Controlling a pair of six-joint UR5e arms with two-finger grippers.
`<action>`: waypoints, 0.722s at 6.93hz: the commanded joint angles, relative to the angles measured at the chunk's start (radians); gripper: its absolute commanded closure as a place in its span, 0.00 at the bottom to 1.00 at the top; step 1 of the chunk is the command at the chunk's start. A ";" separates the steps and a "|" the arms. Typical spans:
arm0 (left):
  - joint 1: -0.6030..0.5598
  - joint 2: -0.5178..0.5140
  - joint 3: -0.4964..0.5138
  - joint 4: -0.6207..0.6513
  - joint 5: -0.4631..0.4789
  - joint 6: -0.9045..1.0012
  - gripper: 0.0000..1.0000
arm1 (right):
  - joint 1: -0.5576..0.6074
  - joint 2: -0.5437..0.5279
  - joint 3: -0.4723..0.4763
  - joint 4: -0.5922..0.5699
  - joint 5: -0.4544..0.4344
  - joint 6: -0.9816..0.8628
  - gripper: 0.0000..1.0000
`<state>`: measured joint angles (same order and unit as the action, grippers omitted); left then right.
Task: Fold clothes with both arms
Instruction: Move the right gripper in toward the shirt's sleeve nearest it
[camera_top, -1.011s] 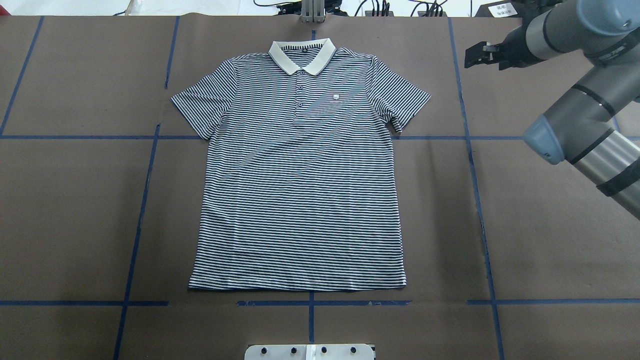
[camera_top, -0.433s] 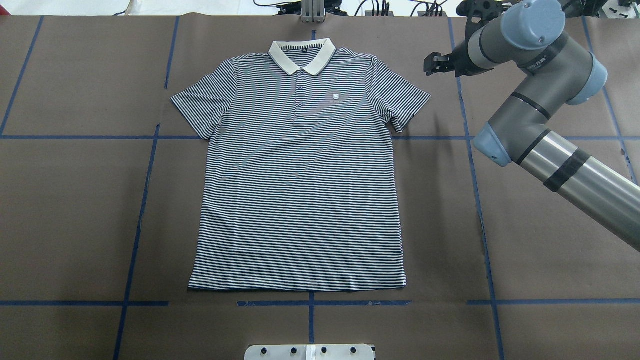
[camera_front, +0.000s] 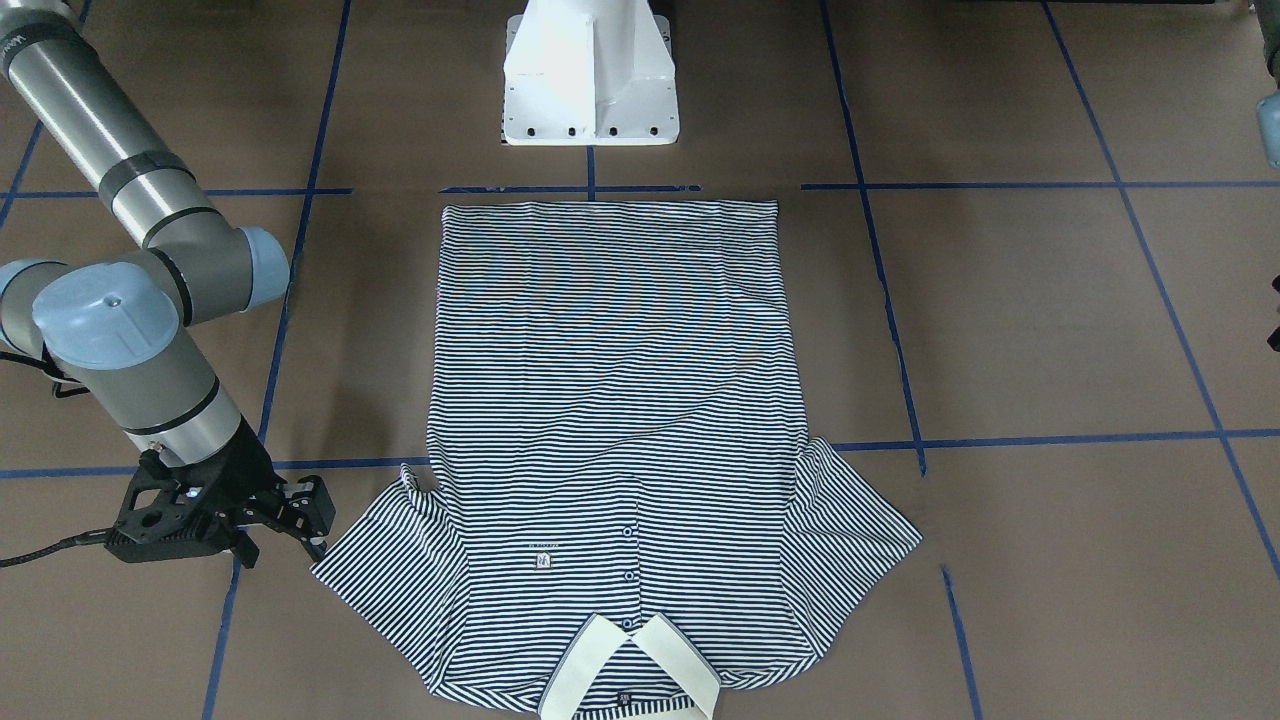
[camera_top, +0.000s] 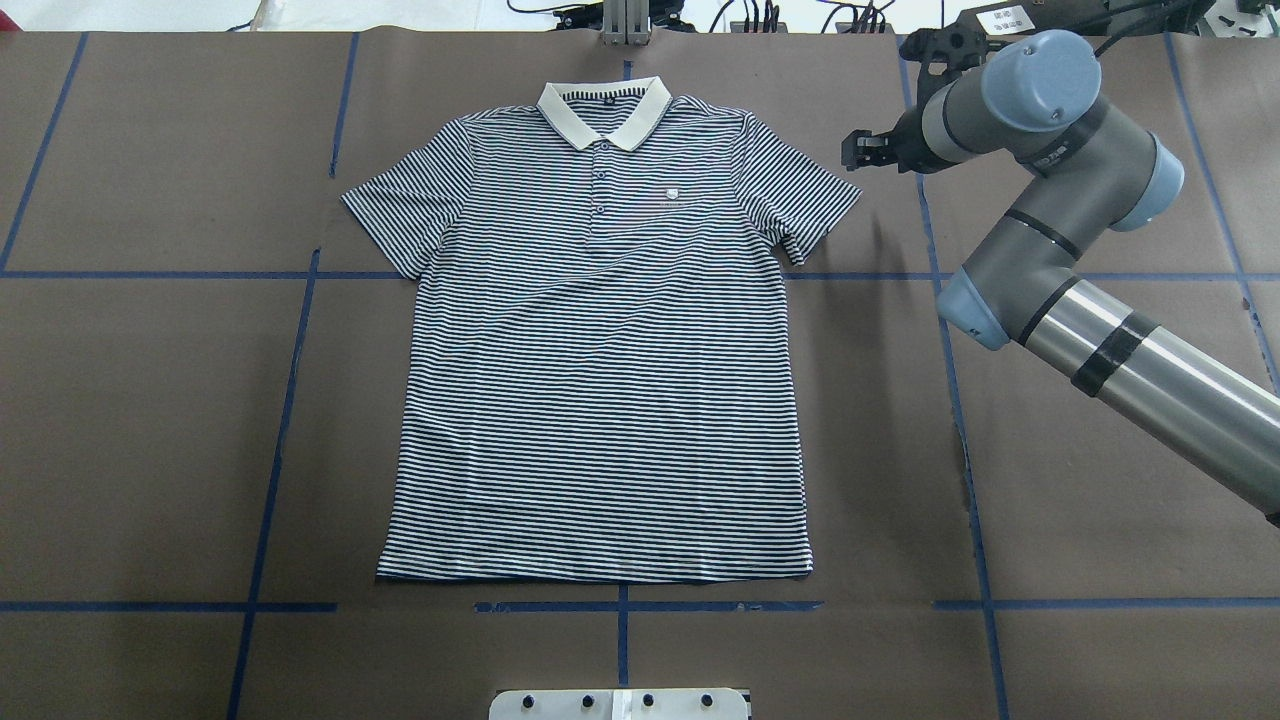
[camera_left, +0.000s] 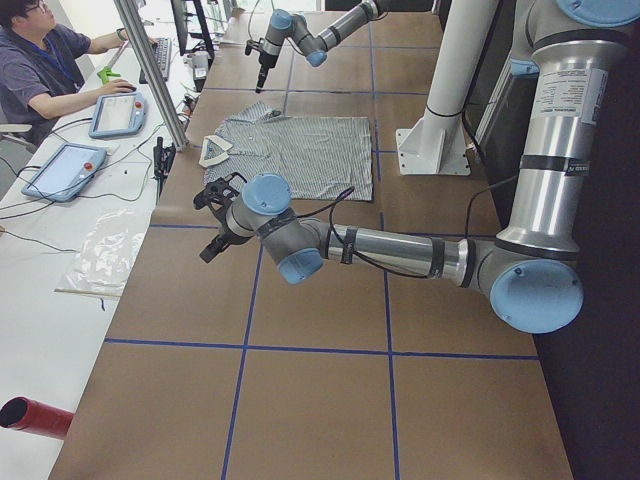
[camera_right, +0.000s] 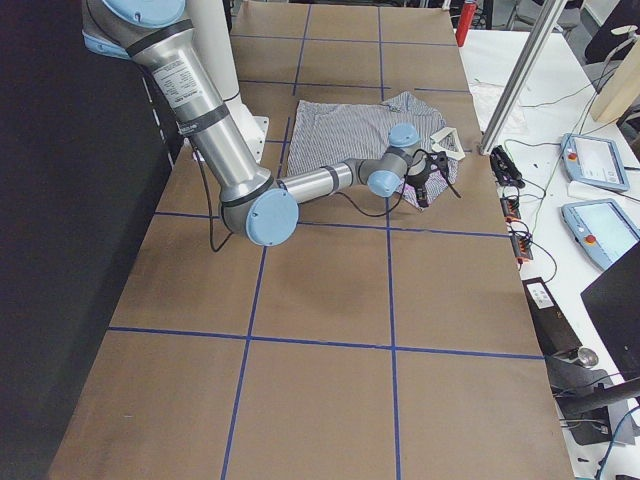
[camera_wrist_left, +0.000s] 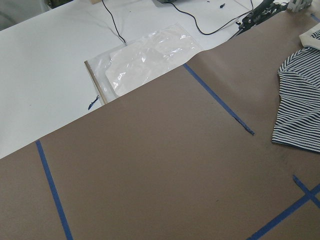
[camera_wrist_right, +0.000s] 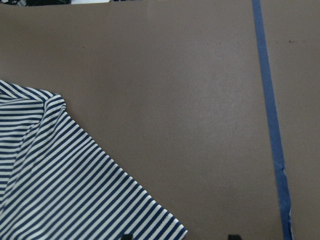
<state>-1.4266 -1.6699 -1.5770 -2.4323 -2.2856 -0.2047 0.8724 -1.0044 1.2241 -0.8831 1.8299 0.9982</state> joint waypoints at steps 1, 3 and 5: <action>0.000 -0.001 0.000 -0.001 0.000 0.001 0.00 | -0.032 0.006 -0.027 0.003 -0.059 0.019 0.34; 0.000 -0.001 0.000 -0.001 0.000 0.002 0.00 | -0.033 0.016 -0.038 0.004 -0.064 0.022 0.37; 0.000 -0.001 -0.001 -0.001 0.000 0.002 0.00 | -0.033 0.035 -0.069 0.004 -0.066 0.020 0.37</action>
<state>-1.4266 -1.6705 -1.5774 -2.4329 -2.2857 -0.2026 0.8395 -0.9801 1.1726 -0.8790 1.7659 1.0187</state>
